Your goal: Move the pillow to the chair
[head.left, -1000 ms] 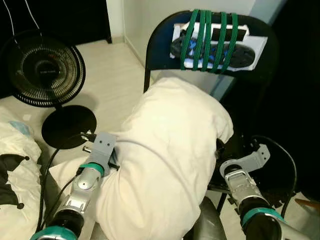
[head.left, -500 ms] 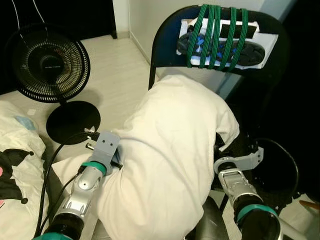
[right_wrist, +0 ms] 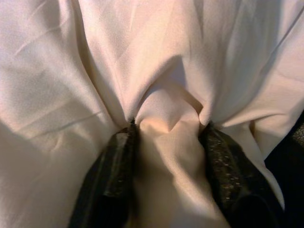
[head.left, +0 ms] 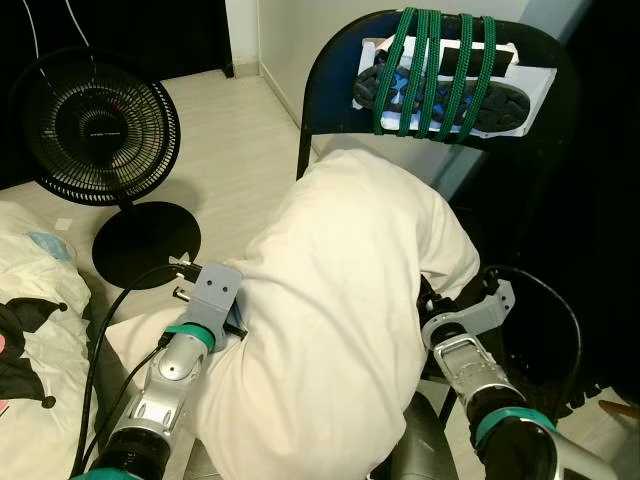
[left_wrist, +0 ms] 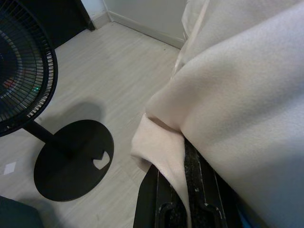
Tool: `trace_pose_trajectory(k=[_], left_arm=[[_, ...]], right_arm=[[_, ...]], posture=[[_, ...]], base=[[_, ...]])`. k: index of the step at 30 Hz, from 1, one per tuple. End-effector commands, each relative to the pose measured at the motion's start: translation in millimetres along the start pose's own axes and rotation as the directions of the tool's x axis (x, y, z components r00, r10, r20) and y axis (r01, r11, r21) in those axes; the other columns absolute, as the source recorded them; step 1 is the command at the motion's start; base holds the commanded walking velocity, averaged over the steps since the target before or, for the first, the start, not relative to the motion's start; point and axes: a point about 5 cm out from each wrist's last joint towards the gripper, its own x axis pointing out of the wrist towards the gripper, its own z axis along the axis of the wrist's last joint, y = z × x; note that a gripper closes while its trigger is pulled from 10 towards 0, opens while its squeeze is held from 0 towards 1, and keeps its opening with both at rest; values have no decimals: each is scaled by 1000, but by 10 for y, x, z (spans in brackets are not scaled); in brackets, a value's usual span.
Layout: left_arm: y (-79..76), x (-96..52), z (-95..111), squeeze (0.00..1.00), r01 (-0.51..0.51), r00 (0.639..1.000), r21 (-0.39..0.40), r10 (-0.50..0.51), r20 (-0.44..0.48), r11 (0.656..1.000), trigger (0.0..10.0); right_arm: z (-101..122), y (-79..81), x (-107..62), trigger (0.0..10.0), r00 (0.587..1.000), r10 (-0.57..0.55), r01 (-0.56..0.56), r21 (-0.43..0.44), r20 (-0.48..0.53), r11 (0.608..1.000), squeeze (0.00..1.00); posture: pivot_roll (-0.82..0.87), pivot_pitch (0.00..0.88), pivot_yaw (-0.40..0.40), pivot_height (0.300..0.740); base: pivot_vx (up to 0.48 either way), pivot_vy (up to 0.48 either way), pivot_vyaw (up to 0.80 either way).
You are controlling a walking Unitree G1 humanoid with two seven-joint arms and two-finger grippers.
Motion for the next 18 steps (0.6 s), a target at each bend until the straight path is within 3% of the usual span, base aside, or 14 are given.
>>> trace_pose_trajectory(k=[1,18], left_arm=[[-94,-2,6,0,38,999,13,-38,-6,999,10000],[-42,-33,-51,0,35,999,20,-35,-29,999,10000]], right_arm=[[-132,-106,-58,0,997,-43,43,0,-59,999,0],[-44,-175,-89,0,998,-65,65,-5,-18,998,0]], posture=[[231,148,14,588],[198,145,24,588]], base=[[0,0,0],[0,0,0]])
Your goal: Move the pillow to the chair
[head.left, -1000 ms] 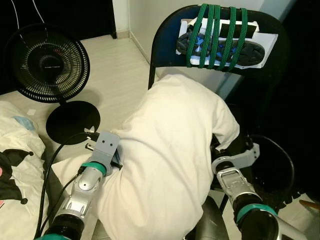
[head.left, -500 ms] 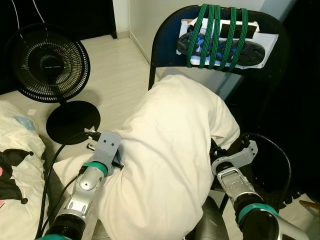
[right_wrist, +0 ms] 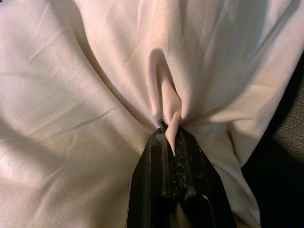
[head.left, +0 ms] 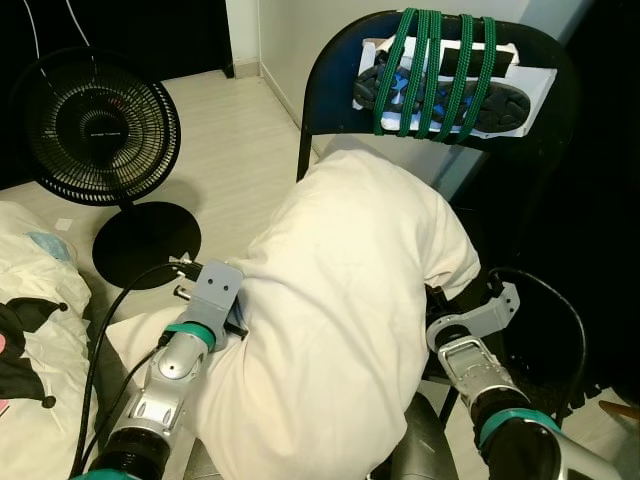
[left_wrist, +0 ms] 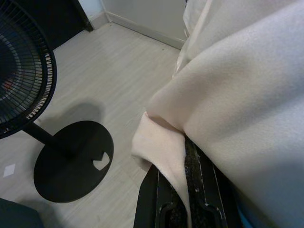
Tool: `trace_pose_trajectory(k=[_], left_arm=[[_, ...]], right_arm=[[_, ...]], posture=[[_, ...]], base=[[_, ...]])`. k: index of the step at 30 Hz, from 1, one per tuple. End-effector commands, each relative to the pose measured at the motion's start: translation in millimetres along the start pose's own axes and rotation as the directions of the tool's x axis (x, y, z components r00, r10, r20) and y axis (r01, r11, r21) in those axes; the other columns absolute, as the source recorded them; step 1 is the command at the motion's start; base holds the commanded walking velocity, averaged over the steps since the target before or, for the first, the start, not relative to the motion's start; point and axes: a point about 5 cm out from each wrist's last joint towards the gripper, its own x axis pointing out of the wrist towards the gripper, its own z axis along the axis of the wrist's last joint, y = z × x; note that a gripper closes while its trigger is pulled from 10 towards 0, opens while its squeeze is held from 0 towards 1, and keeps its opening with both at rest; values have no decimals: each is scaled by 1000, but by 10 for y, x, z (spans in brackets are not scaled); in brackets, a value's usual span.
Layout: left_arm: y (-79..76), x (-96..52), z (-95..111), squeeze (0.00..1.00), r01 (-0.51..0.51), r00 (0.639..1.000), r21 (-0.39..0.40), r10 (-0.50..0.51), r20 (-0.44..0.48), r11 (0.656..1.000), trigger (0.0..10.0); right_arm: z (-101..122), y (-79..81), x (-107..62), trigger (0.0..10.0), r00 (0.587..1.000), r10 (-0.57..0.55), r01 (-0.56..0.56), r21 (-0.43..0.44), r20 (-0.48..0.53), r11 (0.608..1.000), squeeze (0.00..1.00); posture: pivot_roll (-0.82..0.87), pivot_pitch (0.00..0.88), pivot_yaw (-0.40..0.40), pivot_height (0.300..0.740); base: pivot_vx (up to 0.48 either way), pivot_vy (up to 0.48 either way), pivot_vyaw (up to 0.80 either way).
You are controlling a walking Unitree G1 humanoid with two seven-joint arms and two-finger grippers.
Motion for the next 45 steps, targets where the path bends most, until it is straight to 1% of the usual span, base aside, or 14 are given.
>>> trace_pose_trajectory(k=[1,7,8,12,20,25,26,28,30,32,37,41,42,45], left_arm=[[-78,-28,-67,0,35,999,9,-35,-25,999,10000],[-55,-33,-84,0,30,999,12,-29,-30,999,10000],[-7,-43,-95,0,15,999,22,-15,-32,1000,10000],[155,-6,-56,0,-45,999,67,46,-16,997,10000],[300,223,199,0,-86,996,156,80,43,984,10000],[372,351,388,0,-95,994,216,79,82,972,10000],[399,380,435,0,-103,992,225,85,91,969,10000],[399,380,435,0,-103,992,225,85,91,969,10000],[437,465,584,0,-129,987,234,102,123,964,10000],[437,465,584,0,-129,987,234,102,123,964,10000],[302,636,912,0,-124,978,230,79,195,965,10000],[260,677,994,0,-120,975,244,68,210,962,10000],[258,744,1125,0,-143,971,261,85,222,955,10000],[268,762,1166,0,-156,970,262,98,224,952,10000]], right_arm=[[-126,-120,-67,0,998,-45,45,8,-45,999,0],[-72,-91,-59,0,998,3,-6,-59,-58,998,0],[-49,-21,-45,0,991,87,-101,-138,-102,985,0],[-3,251,-79,0,902,396,-415,-89,-171,906,0],[-41,655,-464,0,745,639,-651,-3,-190,759,0],[64,686,-556,0,775,624,-632,-111,-97,767,0],[116,654,-552,0,816,576,-572,-226,-54,789,0],[116,654,-552,0,816,576,-572,-226,-54,789,0],[249,533,-621,0,889,449,-367,-449,89,815,0],[249,533,-621,0,889,449,-367,-449,89,815,0],[368,357,-885,0,914,308,-78,-628,266,775,0],[336,381,-944,0,914,303,-55,-658,269,751,0],[74,483,-1057,0,917,354,-122,-712,185,691,0],[-28,511,-1108,0,914,373,-149,-727,157,670,0]], posture=[[198,145,24,588],[165,132,19,588],[146,123,15,588],[103,102,-16,588],[64,88,-13,588],[53,86,0,588],[45,84,7,588],[45,84,7,588],[40,86,13,588],[40,86,13,588],[27,94,31,588],[21,95,39,588],[25,99,46,588],[25,99,46,588]], base=[[0,0,0],[0,0,0],[0,0,0],[0,0,0],[0,0,0],[0,0,0],[0,0,0],[0,0,0],[0,0,0],[0,0,0],[0,0,0],[0,0,0],[0,0,0],[0,0,0]])
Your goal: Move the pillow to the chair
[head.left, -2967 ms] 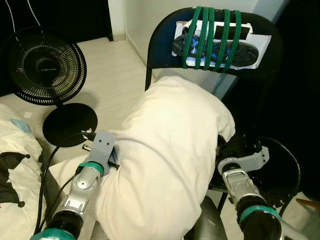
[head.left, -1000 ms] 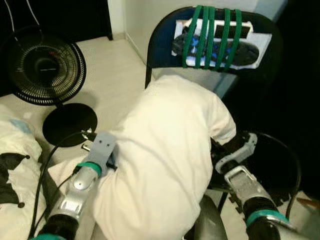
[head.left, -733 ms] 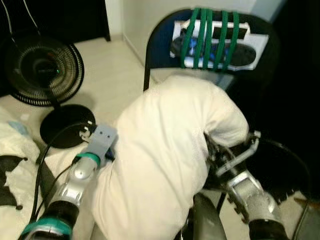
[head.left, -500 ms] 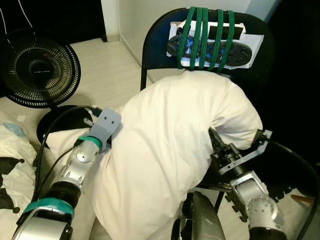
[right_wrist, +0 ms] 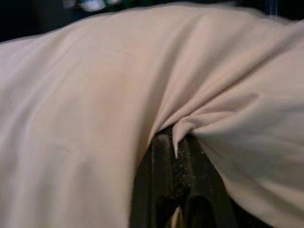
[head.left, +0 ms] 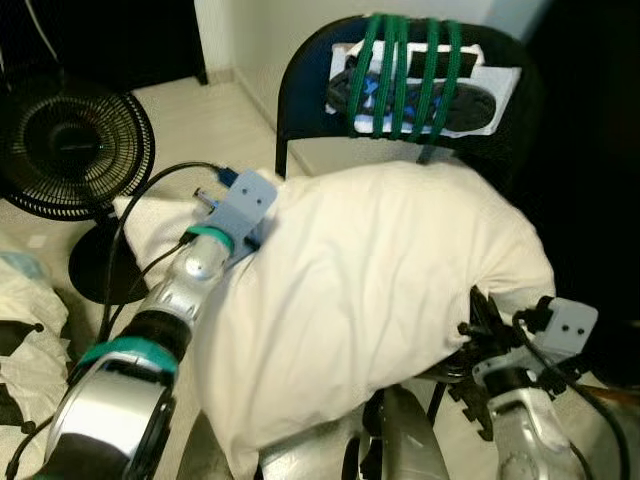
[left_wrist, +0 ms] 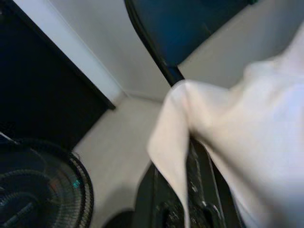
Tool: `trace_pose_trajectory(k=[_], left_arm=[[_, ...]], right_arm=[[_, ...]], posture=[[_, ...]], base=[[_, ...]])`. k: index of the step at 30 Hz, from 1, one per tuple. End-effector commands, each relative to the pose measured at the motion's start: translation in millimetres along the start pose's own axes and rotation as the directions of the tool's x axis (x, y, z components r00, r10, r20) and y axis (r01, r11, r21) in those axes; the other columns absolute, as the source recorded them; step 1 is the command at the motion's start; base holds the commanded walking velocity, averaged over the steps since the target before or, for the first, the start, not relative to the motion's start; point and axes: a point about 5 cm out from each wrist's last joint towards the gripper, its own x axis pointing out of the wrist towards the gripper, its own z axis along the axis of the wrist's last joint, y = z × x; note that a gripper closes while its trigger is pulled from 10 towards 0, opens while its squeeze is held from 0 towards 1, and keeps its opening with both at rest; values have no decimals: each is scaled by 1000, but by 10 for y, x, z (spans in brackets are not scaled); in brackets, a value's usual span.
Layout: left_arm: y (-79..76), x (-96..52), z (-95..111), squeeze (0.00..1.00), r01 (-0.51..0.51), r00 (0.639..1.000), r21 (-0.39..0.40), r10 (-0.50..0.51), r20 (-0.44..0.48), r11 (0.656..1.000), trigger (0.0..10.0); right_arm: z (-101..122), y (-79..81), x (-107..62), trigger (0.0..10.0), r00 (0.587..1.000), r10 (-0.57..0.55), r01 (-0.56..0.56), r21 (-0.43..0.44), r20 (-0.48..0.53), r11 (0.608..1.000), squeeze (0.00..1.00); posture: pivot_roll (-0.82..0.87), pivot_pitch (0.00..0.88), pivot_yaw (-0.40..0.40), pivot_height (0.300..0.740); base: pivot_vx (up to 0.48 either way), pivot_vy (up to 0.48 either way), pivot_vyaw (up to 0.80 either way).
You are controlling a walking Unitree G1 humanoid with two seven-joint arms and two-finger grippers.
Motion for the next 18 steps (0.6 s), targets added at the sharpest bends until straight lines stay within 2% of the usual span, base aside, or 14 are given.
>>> trace_pose_trajectory(k=[1,6,8,9,11,13,14,15,16,17,18], left_arm=[[16,34,67,0,-27,999,14,26,22,1000,10000],[-42,96,200,0,-39,998,-6,40,38,999,10000],[-178,114,271,0,-7,999,12,7,46,1000,10000],[-178,114,271,0,-7,999,12,7,46,1000,10000],[-302,117,319,0,36,998,-28,-35,51,999,10000],[-302,117,319,0,36,998,-28,-35,51,999,10000],[-331,115,338,0,57,997,-64,-53,62,996,10000],[-331,115,338,0,57,997,-64,-53,62,996,10000],[-338,114,355,1000,77,995,-114,-68,78,991,10000],[-338,114,355,1000,77,995,-114,-68,78,991,10000],[-331,114,371,1000,87,993,-135,-75,96,987,10000]], right_arm=[[30,158,-22,0,997,64,-63,-36,37,997,0],[-7,164,-76,0,999,18,-14,-81,45,997,0],[-81,55,-22,0,998,-60,61,-108,12,992,0],[-81,55,-22,0,998,-60,61,-108,12,992,0],[-198,-152,94,0,984,-173,163,-152,-52,975,0],[-198,-152,94,0,984,-173,163,-152,-52,975,0],[-212,-222,133,0,976,-209,196,-167,-63,966,0],[-212,-222,133,0,976,-209,196,-167,-63,966,0],[-188,-270,187,0,971,-231,219,-176,-54,960,0],[-188,-270,187,0,971,-231,219,-176,-54,960,0],[-155,-288,227,3059,971,-234,223,-187,-39,957,1000]], posture=[[30,102,44,588],[26,105,44,588],[20,106,49,588],[20,106,49,588],[12,109,55,588],[12,109,55,588],[13,108,54,588],[13,108,54,588],[14,108,52,588],[14,108,52,588],[16,109,50,588]], base=[[0,0,0],[0,0,0],[0,0,0],[0,0,0],[0,0,0],[0,0,0],[0,0,0],[0,0,0],[0,0,0],[0,0,0],[0,0,0]])
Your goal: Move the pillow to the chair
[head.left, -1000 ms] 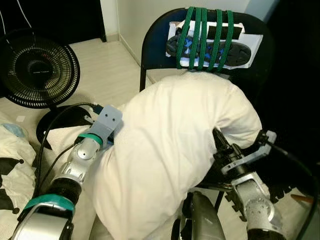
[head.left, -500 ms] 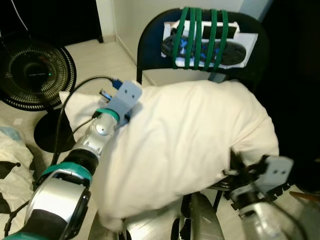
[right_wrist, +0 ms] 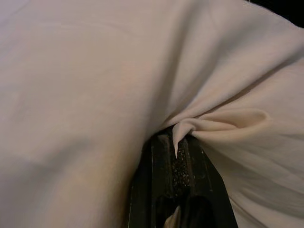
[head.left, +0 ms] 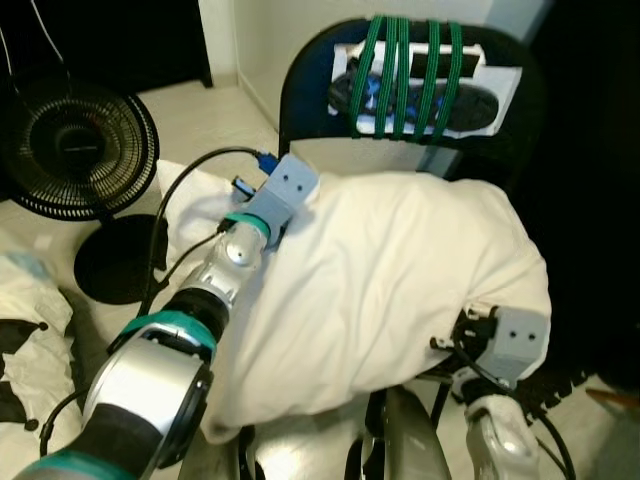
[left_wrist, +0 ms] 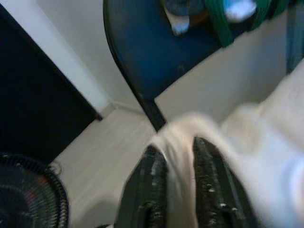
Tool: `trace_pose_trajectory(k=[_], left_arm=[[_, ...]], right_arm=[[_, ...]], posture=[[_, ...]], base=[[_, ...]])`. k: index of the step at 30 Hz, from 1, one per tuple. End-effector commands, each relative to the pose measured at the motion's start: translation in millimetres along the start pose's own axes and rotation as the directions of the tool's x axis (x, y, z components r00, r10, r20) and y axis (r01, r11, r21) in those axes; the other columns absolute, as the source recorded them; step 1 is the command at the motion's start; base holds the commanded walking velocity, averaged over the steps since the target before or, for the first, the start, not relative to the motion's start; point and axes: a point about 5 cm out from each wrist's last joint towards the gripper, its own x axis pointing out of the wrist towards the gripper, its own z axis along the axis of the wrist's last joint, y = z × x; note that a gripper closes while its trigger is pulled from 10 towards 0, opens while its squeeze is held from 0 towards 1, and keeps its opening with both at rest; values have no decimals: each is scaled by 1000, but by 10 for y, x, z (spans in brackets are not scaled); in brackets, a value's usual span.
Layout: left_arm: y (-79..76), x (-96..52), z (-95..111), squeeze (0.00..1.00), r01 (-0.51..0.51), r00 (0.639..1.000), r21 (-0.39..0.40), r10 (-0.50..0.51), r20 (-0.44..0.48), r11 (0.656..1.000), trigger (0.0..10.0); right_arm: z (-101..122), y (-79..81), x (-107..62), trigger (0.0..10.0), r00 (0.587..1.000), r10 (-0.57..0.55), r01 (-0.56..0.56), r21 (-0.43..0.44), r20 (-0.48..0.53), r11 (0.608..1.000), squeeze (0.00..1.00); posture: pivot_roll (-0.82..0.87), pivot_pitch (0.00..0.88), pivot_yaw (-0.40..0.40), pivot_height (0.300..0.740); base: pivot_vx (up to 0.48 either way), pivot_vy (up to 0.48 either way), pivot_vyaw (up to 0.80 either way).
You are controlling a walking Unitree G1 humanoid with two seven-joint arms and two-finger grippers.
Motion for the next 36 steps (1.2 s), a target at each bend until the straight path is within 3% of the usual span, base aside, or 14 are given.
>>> trace_pose_trajectory(k=[1,3,4,10,13,14,15,16,21,24,29,31,34,36], left_arm=[[-22,20,79,1000,21,999,-40,-19,44,999,10000],[-4,23,85,1000,16,999,-44,-14,50,999,10000],[18,24,85,1000,14,999,-42,-12,51,999,10000],[90,30,79,1000,-10,999,-61,12,45,998,10000],[216,50,121,1000,-42,997,-84,47,61,996,10000],[259,57,134,1000,-43,997,-114,50,63,993,10000],[259,57,134,1000,-43,997,-114,50,63,993,10000],[277,53,137,0,-18,997,-152,30,75,988,10000],[279,-11,62,0,58,994,-251,-31,107,966,10000],[239,-206,-243,0,65,996,-308,-46,70,949,10000],[205,-395,-476,0,31,999,-319,-25,22,947,10000],[183,-479,-565,0,16,1000,-316,-17,-1,949,10000],[147,-749,-794,0,-44,996,-283,21,-82,958,10000],[147,-749,-794,0,-44,996,-283,21,-82,958,10000]], right_arm=[[44,-17,33,7490,1000,-8,9,-17,26,1000,1000],[56,0,47,7490,999,1,-1,-25,33,1000,1000],[58,43,47,10000,999,29,-29,-15,40,999,1000],[54,137,19,10000,995,84,-83,-27,55,996,1000],[19,236,-47,10000,989,141,-135,-101,52,986,1000],[-7,263,-96,10000,987,156,-150,-125,39,981,416],[-7,263,-96,10000,987,156,-150,-125,39,981,416],[-49,249,-195,10000,988,154,-149,-138,24,979,0],[-179,151,-462,10000,992,121,-122,-127,-20,984,0],[-229,113,-634,10000,990,134,-137,-79,-36,987,0],[-105,127,-589,10000,987,157,-154,-92,33,984,0],[-7,178,-533,10000,977,196,-185,-126,83,975,0],[329,412,-328,10000,920,332,-300,-170,208,939,0],[329,412,-328,10000,920,332,-300,-170,208,939,0]], posture=[[20,108,44,588],[20,108,44,588],[21,109,40,588],[23,107,34,588],[29,102,26,588],[29,102,26,588],[29,102,26,588],[34,91,23,588],[38,77,26,588],[36,66,32,588],[34,53,34,588],[41,46,32,588],[65,35,-5,588],[65,35,-5,588]], base=[[0,0,0],[0,0,0],[0,0,0],[0,0,0],[0,0,0],[0,0,0],[0,0,0],[0,0,0],[0,0,0],[0,0,0],[0,0,0],[0,0,0],[0,0,0],[0,0,0]])
